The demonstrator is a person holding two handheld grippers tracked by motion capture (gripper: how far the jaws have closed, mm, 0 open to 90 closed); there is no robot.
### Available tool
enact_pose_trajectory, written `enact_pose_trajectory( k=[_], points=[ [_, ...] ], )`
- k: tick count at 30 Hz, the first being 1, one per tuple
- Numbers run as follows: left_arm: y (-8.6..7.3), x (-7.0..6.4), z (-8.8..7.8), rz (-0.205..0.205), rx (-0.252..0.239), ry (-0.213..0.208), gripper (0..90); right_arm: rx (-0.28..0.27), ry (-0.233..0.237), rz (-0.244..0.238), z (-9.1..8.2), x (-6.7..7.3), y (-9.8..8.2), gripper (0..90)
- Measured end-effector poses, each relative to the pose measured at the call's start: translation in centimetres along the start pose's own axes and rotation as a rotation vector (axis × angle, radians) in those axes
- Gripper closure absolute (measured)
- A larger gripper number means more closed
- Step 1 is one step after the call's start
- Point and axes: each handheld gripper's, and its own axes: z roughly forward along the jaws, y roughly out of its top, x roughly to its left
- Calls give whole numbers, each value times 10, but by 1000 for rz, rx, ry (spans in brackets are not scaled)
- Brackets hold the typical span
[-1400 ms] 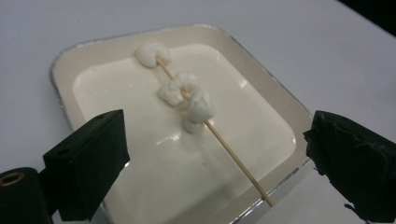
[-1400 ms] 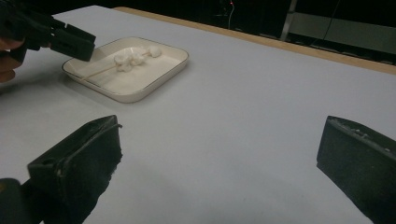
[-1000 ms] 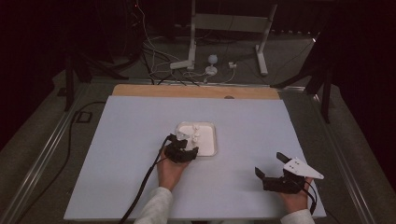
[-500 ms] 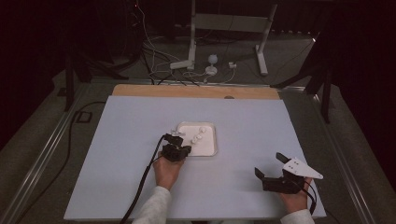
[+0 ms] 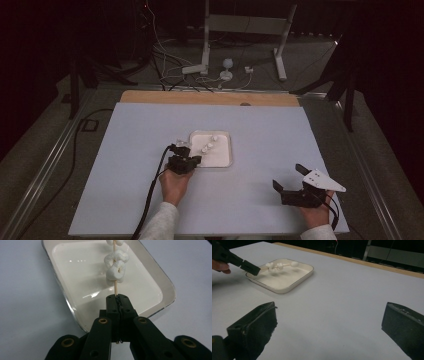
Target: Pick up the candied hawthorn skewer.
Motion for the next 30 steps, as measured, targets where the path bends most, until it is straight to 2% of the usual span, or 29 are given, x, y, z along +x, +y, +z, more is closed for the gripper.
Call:
enact_pose_trajectory(
  k=[6, 11, 17, 21, 23, 26, 30],
  points=[
    [1, 4, -11, -2, -36, -10, 900, -2, -3, 12, 0, -2, 0, 0],
    [2, 5, -19, 4, -51, 0, 900, 3, -11, 22, 2, -3, -1, 0],
    [0, 6, -25, 1, -79, -17, 900, 4, -6, 31, 4, -1, 0, 0],
    [-2, 6, -30, 8, -108, -31, 900, 15, -35, 28, 6, -1, 1, 0],
    [-3, 6, -33, 14, -113, -36, 900, 15, -39, 42, 7, -2, 3, 0],
    [-4, 7, -38, 17, -129, -39, 900, 2, -31, 70, 8, -2, 8, 0],
    [-6, 10, -45, 8, -135, -37, 900, -42, -23, 69, 6, -2, 16, 0]
  ],
)
